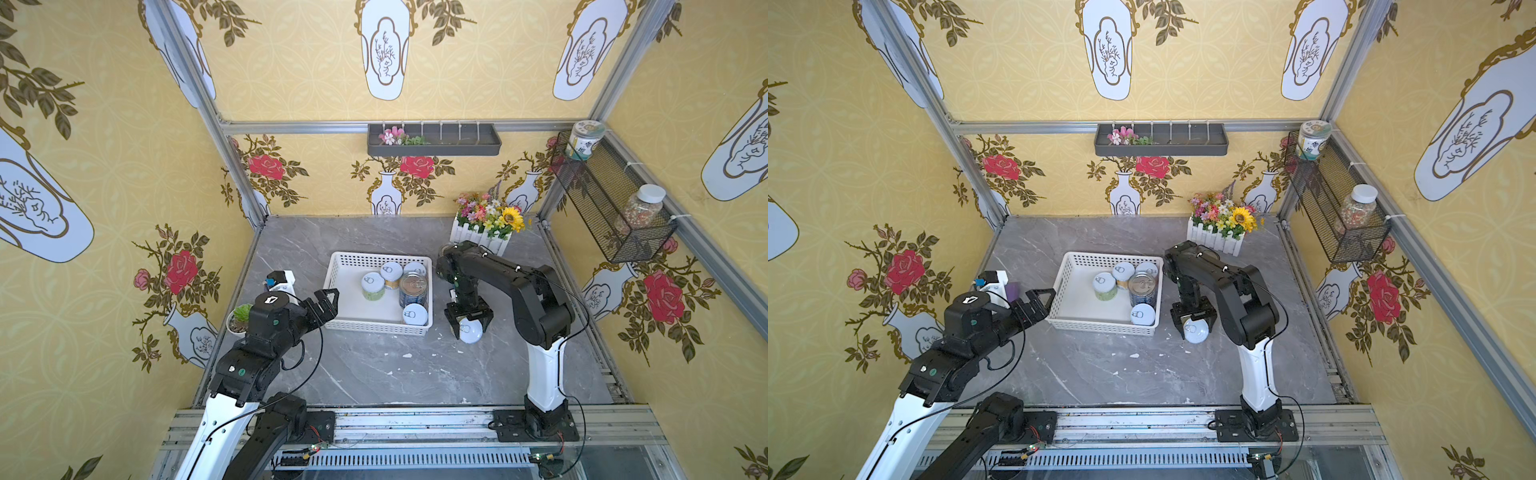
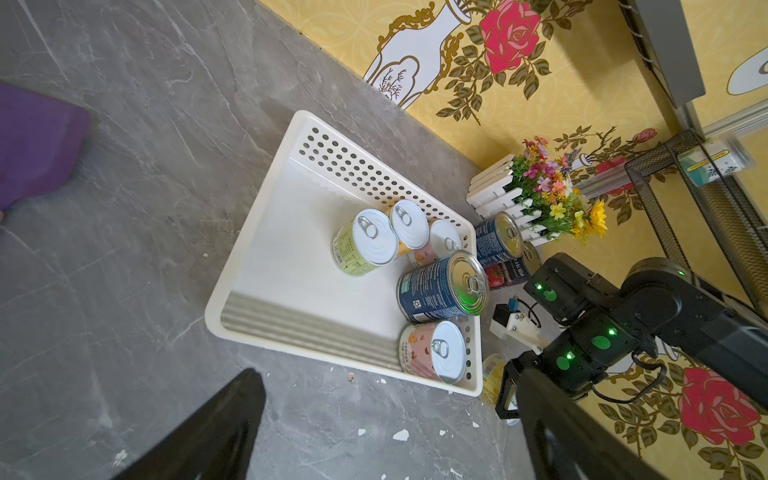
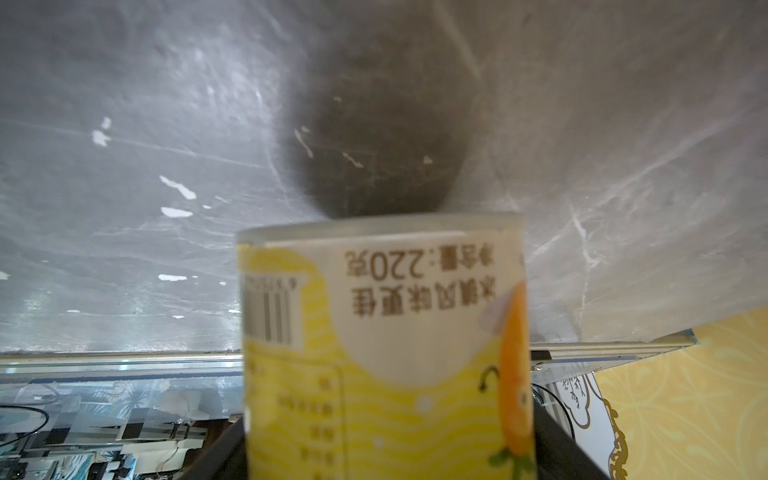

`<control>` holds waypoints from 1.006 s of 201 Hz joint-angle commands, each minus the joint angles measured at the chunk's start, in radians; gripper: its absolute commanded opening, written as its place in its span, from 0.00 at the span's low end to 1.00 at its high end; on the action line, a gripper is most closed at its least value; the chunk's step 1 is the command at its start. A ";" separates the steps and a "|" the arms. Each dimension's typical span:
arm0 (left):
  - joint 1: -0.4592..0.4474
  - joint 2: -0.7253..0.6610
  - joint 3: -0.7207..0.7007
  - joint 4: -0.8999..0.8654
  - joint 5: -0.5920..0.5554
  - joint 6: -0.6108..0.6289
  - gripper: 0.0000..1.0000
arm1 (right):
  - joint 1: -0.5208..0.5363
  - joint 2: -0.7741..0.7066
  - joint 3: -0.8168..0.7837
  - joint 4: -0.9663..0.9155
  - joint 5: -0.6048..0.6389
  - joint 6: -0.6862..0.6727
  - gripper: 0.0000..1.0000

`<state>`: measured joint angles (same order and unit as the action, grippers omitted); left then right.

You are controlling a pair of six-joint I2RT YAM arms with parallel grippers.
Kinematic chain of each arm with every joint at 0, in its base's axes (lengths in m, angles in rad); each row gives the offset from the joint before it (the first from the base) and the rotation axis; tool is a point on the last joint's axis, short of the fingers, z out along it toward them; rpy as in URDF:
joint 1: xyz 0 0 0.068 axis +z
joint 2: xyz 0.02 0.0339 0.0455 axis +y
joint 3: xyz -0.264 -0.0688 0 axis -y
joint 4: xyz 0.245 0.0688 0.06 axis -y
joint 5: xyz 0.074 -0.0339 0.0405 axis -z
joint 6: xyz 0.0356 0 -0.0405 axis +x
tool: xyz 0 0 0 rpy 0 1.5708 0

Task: Put the canned food in the basket
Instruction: Place the canned food at the center of the board.

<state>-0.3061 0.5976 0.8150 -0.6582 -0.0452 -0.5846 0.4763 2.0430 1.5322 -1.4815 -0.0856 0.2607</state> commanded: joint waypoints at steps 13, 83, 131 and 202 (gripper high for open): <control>0.000 -0.004 -0.008 0.026 0.022 0.008 1.00 | -0.001 -0.002 0.036 -0.020 0.063 0.003 0.80; -0.001 -0.005 -0.014 0.033 0.029 0.009 1.00 | 0.003 0.109 0.111 -0.028 0.117 0.003 0.85; -0.001 -0.008 -0.019 0.040 0.031 0.006 1.00 | 0.002 0.039 0.129 -0.032 0.130 0.002 0.86; -0.001 -0.052 -0.028 0.052 0.041 0.003 1.00 | 0.018 -0.285 -0.207 0.273 0.046 0.017 0.98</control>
<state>-0.3065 0.5571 0.7944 -0.6327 -0.0193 -0.5846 0.4904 1.8183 1.4284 -1.3708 0.0132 0.2584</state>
